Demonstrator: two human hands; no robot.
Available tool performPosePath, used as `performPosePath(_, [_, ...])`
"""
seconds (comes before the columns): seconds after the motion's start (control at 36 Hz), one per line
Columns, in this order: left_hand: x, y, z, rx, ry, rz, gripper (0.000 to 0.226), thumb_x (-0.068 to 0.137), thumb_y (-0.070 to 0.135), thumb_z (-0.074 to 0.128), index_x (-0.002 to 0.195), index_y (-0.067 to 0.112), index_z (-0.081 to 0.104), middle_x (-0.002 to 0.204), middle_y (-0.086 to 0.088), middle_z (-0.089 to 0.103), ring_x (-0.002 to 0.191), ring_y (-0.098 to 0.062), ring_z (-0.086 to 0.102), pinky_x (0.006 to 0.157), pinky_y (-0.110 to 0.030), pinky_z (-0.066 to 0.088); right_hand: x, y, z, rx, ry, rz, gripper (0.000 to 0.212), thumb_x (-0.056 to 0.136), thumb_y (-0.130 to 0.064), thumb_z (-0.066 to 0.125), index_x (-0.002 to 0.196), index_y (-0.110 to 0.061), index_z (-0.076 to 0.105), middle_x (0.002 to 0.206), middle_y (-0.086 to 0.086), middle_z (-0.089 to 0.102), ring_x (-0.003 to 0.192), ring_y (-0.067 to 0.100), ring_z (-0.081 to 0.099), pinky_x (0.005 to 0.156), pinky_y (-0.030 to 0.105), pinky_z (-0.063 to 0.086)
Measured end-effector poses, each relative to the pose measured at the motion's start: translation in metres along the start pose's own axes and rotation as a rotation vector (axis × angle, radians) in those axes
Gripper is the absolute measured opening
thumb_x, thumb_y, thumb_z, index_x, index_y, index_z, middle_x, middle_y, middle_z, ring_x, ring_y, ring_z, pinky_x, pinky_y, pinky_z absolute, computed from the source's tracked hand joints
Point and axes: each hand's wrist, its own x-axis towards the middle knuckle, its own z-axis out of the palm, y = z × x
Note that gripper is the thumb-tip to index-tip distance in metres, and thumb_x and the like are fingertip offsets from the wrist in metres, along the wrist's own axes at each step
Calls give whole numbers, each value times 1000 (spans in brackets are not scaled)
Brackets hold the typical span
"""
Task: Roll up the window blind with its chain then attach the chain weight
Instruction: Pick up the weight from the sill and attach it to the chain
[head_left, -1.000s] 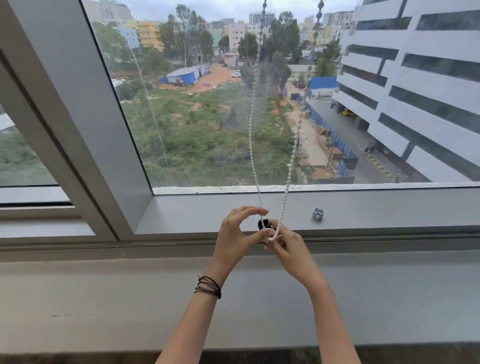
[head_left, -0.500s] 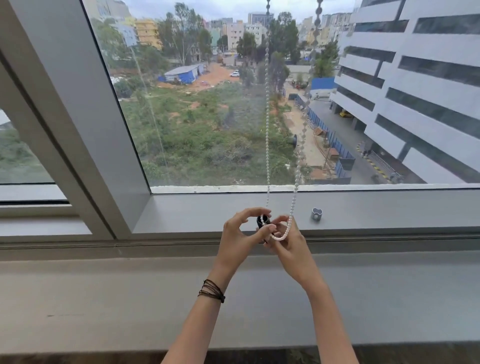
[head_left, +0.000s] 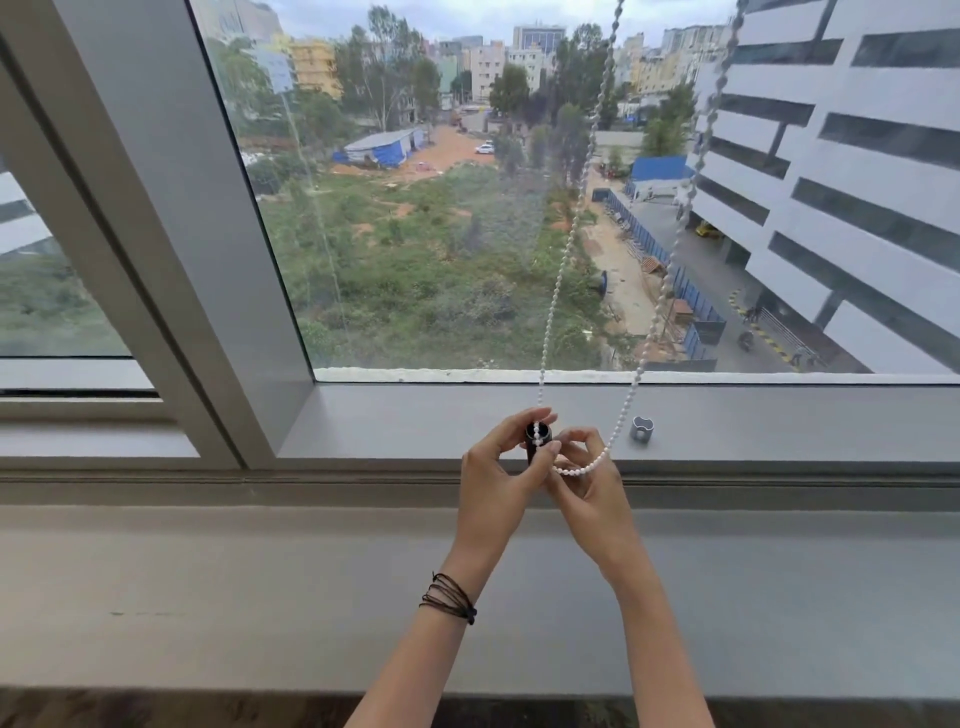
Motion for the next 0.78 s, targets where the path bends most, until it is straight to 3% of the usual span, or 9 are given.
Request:
performPosePath(0.06, [-1,0,1,-12,9,-4,27,82,7,70,107,19,68,104,6,73,100,-6,66,89,-16,48,-1,1,0,-19,22,-12,21,82,-23,63,97,-17,49,93,4,66,85,19,68,73,27,53])
performPosePath(0.25, [-3,-2,1,-83,27,-50,29,82,12,71,107,25,66,105,6,73,104,-9,66,93,-38,53,-3,0,3,-29,50,-40,19,83,-14,67,92,-9,50,80,4,66,75,21,66,69,35,52])
performPosePath(0.44, [-3,-3,1,-223,19,-76,24,82,16,71,103,26,65,100,3,73,95,-11,68,76,-20,54,-6,-9,14,69,14,-28,18,83,-10,64,92,-22,53,90,1,71,83,13,68,72,18,51])
performPosePath(0.69, [-2,-8,-4,-242,-22,-15,15,91,17,59,105,22,61,95,2,70,90,-11,65,78,-21,52,-9,-15,22,143,6,3,33,86,4,58,105,-23,59,96,-3,71,85,11,67,75,16,50])
performPosePath(0.78, [-1,-10,-5,-249,-48,-8,14,93,18,55,106,22,59,89,7,66,82,-8,63,72,-19,52,-10,-17,19,161,-17,53,19,88,4,55,95,-14,57,103,-2,71,89,17,68,79,21,53])
